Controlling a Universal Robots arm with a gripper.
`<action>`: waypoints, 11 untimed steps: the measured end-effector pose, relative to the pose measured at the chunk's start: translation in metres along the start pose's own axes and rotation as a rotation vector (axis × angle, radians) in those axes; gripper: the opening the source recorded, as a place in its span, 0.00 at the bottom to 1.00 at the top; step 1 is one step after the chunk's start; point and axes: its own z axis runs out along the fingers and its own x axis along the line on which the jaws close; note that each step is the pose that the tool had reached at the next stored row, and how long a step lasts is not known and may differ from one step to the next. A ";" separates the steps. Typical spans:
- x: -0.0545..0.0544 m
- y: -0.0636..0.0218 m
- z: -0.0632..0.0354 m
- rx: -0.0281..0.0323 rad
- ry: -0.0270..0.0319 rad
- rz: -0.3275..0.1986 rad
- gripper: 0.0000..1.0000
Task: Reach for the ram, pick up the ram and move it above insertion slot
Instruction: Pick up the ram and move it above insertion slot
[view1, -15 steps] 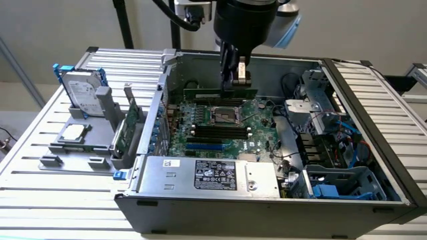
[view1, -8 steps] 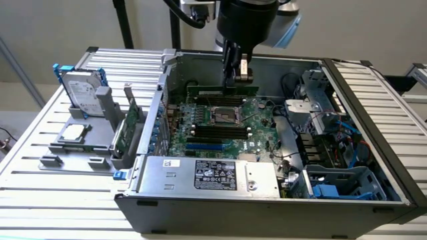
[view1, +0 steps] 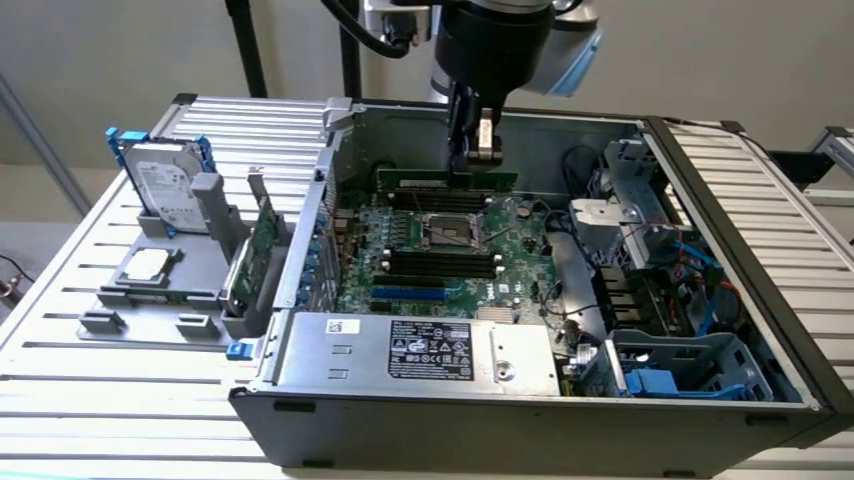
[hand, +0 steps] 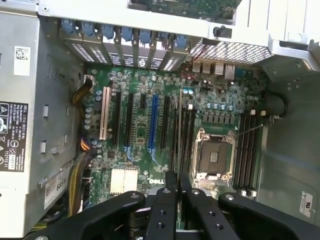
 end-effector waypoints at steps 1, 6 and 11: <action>-0.001 -0.0002 0.0008 0.0008 -0.0003 0.006 0.13; -0.005 -0.0013 0.0038 0.0037 -0.0012 0.028 0.13; -0.011 -0.0026 0.0060 0.0056 -0.0015 0.043 0.13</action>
